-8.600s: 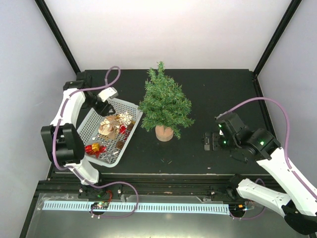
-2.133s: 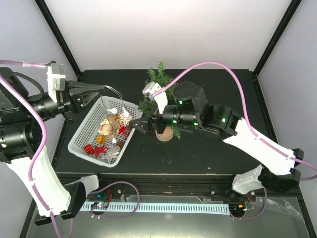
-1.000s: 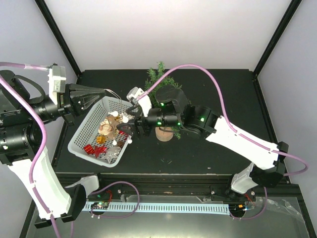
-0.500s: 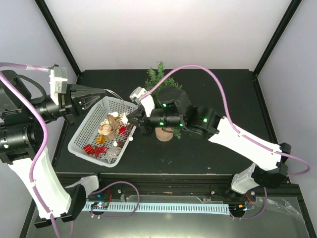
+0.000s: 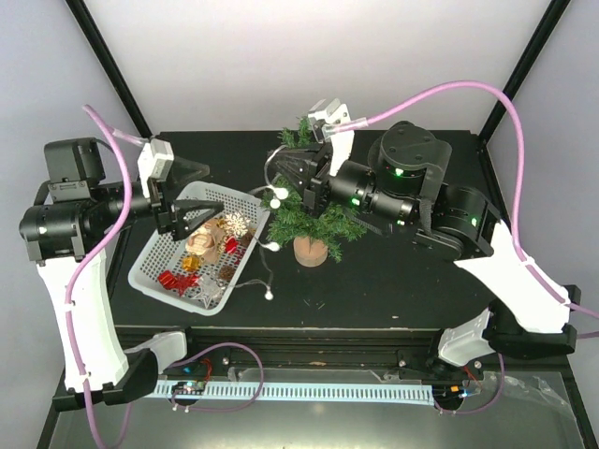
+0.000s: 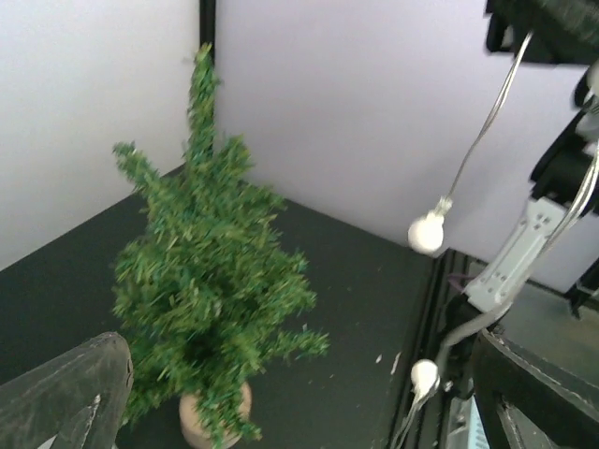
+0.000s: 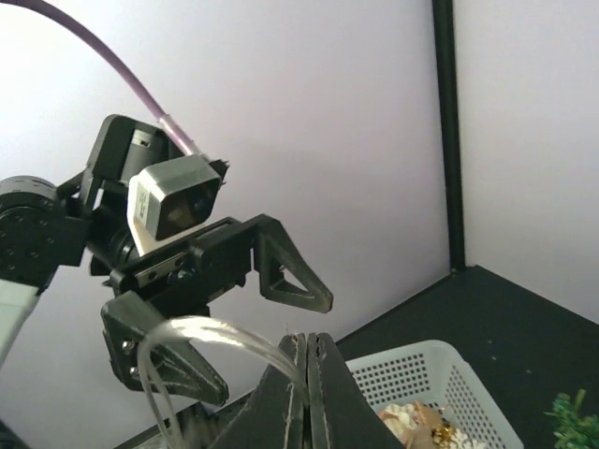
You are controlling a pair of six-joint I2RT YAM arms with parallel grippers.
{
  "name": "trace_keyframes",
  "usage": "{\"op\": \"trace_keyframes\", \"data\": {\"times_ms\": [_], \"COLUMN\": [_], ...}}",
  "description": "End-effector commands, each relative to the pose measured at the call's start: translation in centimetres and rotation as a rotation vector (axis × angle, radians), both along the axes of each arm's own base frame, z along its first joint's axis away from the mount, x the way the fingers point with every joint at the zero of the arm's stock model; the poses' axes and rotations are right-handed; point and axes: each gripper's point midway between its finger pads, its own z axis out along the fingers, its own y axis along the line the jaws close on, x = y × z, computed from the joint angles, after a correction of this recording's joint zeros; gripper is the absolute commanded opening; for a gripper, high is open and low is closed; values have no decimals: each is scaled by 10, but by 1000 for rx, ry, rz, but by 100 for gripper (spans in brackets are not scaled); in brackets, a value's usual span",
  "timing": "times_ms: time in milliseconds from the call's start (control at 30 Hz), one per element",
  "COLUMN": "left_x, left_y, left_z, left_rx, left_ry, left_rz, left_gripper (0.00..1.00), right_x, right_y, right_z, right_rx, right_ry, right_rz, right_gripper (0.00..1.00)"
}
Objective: Decorate the small christmas tree
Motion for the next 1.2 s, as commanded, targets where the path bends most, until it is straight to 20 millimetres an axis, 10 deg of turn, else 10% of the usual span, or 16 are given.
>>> {"op": "trace_keyframes", "data": {"times_ms": [0,533,833,1167], "left_x": [3,32,12,-9], "left_y": [7,45,48,34], "left_z": [-29,-168,-261,-311], "left_rx": [140,591,639,587], "left_ry": [-61,-42,122,196], "left_rz": [41,-19,-193,-278], "left_gripper": [99,97,95,96], "right_x": [15,8,8,10], "right_y": [-10,-40,-44,-46], "right_z": [1,57,54,52], "right_rx": [5,143,135,133], "right_ry": [22,4,21,37], "right_rz": [-111,-143,-155,-167], "right_gripper": [1,1,1,1]}}
